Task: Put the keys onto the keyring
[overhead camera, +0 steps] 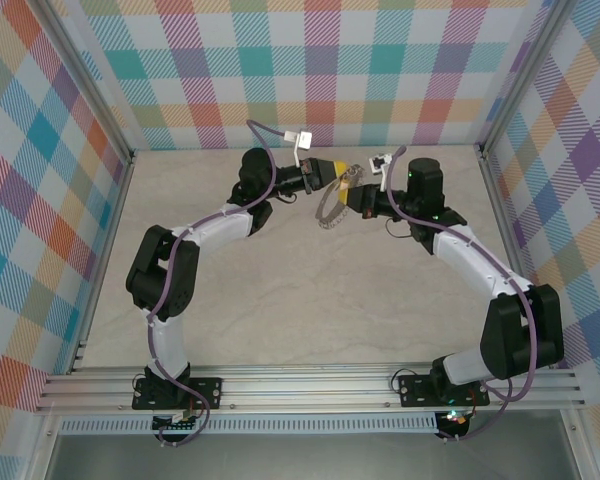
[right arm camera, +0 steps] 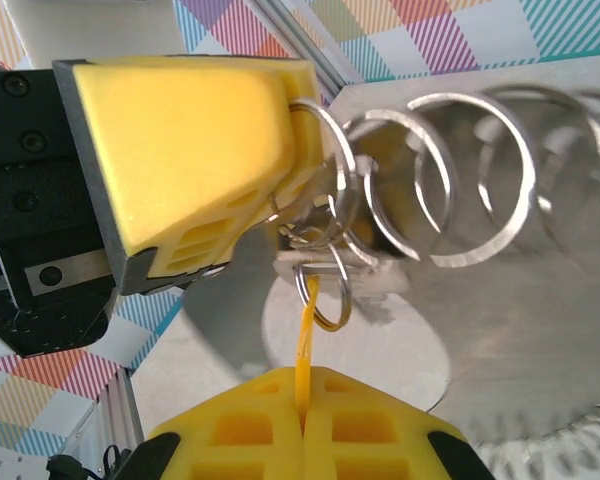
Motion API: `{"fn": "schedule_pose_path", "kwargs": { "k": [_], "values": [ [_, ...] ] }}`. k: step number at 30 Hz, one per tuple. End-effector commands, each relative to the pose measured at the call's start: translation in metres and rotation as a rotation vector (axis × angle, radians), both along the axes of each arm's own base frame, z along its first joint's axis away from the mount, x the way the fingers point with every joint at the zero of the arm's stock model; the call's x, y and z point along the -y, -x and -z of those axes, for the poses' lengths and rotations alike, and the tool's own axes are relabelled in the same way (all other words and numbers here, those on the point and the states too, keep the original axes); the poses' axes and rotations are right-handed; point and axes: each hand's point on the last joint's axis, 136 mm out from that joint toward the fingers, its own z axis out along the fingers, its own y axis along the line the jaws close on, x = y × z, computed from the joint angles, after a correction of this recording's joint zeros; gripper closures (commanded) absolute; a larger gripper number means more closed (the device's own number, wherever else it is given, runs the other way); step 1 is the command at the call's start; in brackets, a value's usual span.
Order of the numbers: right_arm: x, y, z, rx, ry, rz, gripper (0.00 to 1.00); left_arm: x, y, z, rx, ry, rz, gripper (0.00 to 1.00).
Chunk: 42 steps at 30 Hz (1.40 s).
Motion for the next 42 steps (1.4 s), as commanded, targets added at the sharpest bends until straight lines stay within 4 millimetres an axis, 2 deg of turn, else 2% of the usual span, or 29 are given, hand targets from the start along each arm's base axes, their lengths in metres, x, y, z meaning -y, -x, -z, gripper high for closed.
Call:
{"fn": "schedule_pose_path", "kwargs": {
  "k": [1,4,9,12,14,17,21,25,34,42],
  "values": [
    [-0.017,0.011,-0.020,0.065,-0.008,-0.070,1.00,-0.004,0.011,-0.031,0.088,0.038,-0.027,1.00],
    [-0.023,0.008,-0.017,0.056,0.003,-0.081,1.00,-0.002,0.012,-0.031,0.090,0.039,-0.021,1.00],
    [-0.020,0.009,-0.013,0.053,0.030,-0.061,1.00,-0.001,0.013,-0.032,0.093,0.040,-0.018,1.00],
    [-0.013,0.015,-0.015,0.057,0.042,-0.047,0.73,-0.001,0.013,-0.032,0.091,0.042,-0.017,1.00],
    [-0.003,0.019,-0.022,0.075,0.040,-0.019,0.68,-0.001,0.014,-0.031,0.090,0.043,-0.013,1.00],
    [0.019,0.022,-0.038,0.106,0.004,0.045,0.66,-0.001,0.015,-0.033,0.091,0.052,-0.003,1.00],
    [0.049,0.015,-0.056,0.135,-0.041,0.179,0.66,0.000,0.018,-0.036,0.092,0.069,0.018,1.00],
    [0.059,0.003,-0.060,0.128,-0.068,0.241,0.70,0.000,0.020,-0.039,0.097,0.079,0.025,1.00],
    [0.045,-0.024,-0.051,0.061,-0.119,0.189,0.82,-0.001,0.019,-0.040,0.098,0.084,0.021,1.00],
    [0.020,-0.026,-0.051,0.052,-0.135,0.113,0.85,0.000,0.018,-0.040,0.096,0.086,0.017,1.00]
  ]
}}
